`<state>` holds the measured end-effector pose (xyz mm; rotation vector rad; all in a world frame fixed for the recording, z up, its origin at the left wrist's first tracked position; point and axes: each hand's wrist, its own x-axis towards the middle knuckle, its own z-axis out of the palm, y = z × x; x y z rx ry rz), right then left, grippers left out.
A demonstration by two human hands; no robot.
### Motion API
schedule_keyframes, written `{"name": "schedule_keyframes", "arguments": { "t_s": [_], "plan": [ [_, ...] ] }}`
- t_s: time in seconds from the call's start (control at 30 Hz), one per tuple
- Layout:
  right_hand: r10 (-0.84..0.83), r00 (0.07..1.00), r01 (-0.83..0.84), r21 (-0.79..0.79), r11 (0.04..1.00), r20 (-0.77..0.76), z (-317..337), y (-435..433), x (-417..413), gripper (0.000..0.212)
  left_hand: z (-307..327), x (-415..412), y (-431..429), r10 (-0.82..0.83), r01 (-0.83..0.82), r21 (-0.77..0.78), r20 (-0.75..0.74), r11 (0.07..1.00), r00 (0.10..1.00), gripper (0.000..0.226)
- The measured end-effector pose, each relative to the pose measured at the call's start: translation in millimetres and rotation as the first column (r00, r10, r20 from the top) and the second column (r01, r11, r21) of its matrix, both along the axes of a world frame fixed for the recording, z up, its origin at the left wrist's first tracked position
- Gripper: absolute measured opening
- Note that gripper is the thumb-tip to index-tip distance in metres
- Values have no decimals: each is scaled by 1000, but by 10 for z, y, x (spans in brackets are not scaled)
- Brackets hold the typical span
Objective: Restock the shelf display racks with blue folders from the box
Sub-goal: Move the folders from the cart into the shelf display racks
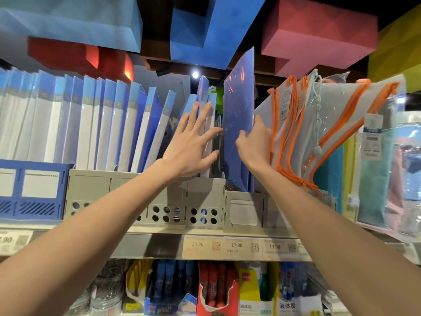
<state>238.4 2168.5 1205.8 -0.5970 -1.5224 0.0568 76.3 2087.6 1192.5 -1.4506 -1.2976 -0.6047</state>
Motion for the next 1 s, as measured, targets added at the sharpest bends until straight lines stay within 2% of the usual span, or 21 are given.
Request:
{"name": "schedule_keyframes", "arguments": {
  "t_s": [0.13, 0.43, 0.63, 0.77, 0.87, 1.0],
  "plan": [
    [135, 983, -136, 4, 991, -123, 11, -41, -45, 31, -3, -9, 12, -5, 5, 7, 0, 1000, 1000, 55],
    [285, 941, -296, -34, 955, -180, -23, -133, -144, 44, -4, -7, 6, -15, 15, -16, 8, 1000, 1000, 55],
    [332, 939, -334, 1, 943, -88, -78, -92, -75, 42, -80, 66, -22, -40, 41, -21, 45, 999, 998, 63],
    [329, 940, -336, -67, 939, -94, -149, 36, 122, 36, -233, 120, 6, -17, 22, -65, 75, 998, 997, 76],
    [299, 953, -302, -96, 948, -44, -262, 106, 159, 28, -232, 113, 19, -6, 12, -64, 90, 998, 996, 77],
    [322, 946, -325, -132, 936, -44, -363, 105, 111, 40, -228, 128, 41, 1, 4, -57, 89, 998, 996, 72]
  ]
}}
